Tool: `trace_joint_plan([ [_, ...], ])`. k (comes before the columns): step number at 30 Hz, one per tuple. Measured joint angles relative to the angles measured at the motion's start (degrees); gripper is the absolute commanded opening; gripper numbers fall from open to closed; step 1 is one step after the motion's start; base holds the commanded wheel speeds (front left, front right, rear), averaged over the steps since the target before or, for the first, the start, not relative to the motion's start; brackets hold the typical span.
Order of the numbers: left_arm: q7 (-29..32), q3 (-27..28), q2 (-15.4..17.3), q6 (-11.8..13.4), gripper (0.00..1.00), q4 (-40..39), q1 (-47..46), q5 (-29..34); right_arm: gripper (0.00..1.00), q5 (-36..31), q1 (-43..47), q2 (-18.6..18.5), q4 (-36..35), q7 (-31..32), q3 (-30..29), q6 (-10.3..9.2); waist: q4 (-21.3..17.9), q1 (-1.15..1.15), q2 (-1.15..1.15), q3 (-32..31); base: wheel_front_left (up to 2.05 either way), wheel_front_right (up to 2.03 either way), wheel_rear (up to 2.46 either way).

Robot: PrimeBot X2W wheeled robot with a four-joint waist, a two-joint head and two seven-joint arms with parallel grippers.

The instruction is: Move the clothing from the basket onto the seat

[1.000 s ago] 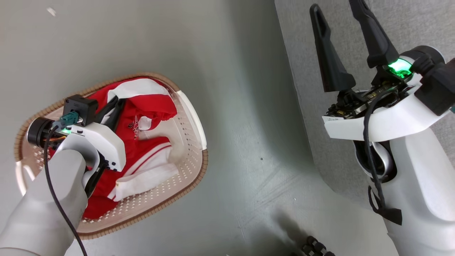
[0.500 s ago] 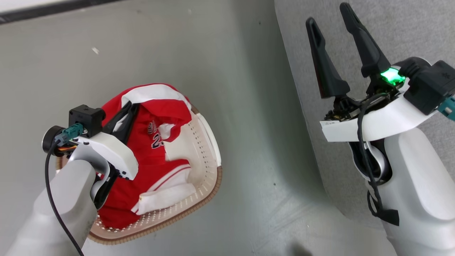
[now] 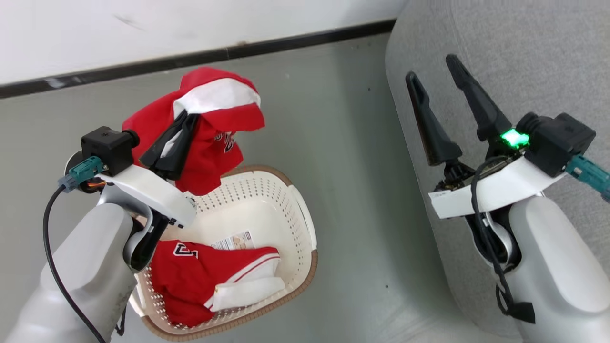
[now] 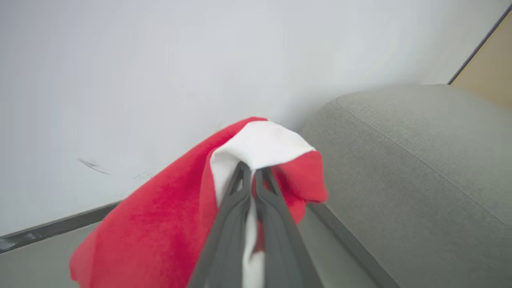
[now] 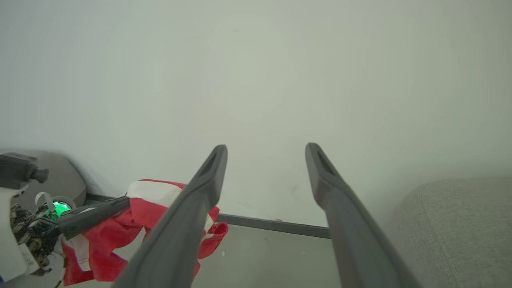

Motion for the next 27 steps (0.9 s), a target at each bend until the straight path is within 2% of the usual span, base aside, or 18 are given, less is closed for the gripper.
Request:
trace_joint_plan([
  [15, -0.01, 0.36, 0.44, 0.00, 0.00, -8.54, 1.13, -3.00, 1.00, 2.33, 5.55, -1.65, 1.92, 0.01, 1.92, 0.00, 2.92, 0.00, 0.00, -9.12, 0.00, 0.00, 0.00],
  [27, 2.14, 0.22, 0.36, 0.00, 0.00, -10.71, 2.41, -5.31, 1.00, 4.10, 9.75, -3.74, 3.64, 0.01, 4.30, 0.00, 4.42, 0.00, 0.00, -15.13, 0.00, 0.00, 0.00],
])
